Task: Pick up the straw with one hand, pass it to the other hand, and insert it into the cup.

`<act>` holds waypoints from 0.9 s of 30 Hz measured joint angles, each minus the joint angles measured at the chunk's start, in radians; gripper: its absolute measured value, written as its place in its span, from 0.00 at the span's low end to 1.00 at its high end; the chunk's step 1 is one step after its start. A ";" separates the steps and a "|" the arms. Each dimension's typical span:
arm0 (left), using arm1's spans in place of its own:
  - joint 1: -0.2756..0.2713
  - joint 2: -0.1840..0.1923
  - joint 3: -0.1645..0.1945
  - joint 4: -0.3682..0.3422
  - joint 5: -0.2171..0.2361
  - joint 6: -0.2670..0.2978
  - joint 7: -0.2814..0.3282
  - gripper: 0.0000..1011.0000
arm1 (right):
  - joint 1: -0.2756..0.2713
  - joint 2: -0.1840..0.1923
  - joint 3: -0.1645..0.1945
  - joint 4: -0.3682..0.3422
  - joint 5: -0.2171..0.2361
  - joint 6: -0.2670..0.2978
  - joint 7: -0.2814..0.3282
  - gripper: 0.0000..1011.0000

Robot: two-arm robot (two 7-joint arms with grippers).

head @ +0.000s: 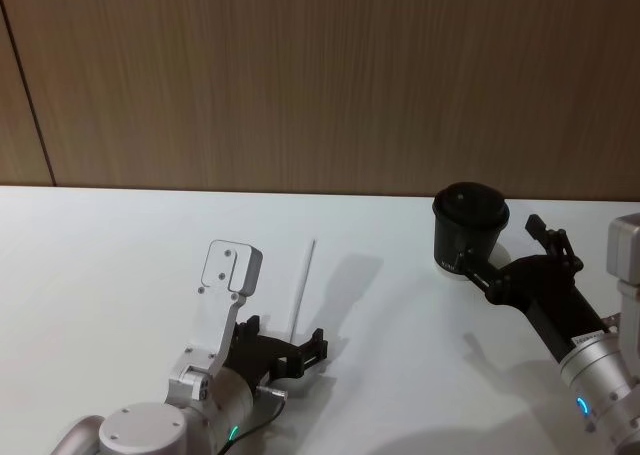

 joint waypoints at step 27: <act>0.002 -0.009 -0.013 0.001 0.008 0.011 0.005 0.60 | 0.000 0.000 0.000 0.000 0.000 0.000 0.000 0.99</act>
